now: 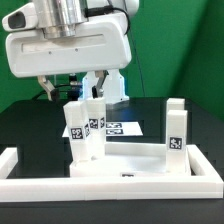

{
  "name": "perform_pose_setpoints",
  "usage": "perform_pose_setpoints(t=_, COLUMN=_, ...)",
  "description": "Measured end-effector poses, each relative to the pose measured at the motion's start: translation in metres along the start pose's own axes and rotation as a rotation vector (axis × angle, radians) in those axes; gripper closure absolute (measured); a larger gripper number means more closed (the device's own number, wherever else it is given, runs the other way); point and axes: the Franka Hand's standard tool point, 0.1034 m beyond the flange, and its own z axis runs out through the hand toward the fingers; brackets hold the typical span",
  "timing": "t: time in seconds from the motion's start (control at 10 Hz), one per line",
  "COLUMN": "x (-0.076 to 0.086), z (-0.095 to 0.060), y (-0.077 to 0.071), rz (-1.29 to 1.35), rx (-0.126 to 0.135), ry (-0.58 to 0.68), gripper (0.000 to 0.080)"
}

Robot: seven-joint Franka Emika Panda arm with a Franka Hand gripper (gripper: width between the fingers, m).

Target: Assemble desk

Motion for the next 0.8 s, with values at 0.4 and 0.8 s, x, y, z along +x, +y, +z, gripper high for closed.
perform_pose_setpoints(t=0.4, x=0.008, z=0.018, y=-0.016, rz=0.015, rx=-0.012, ry=0.064, gripper=0.0151)
perform_pose_setpoints(t=0.8, x=0.009, z=0.018, y=-0.014, rz=0.116, rx=-0.009, ry=0.064, gripper=0.0512)
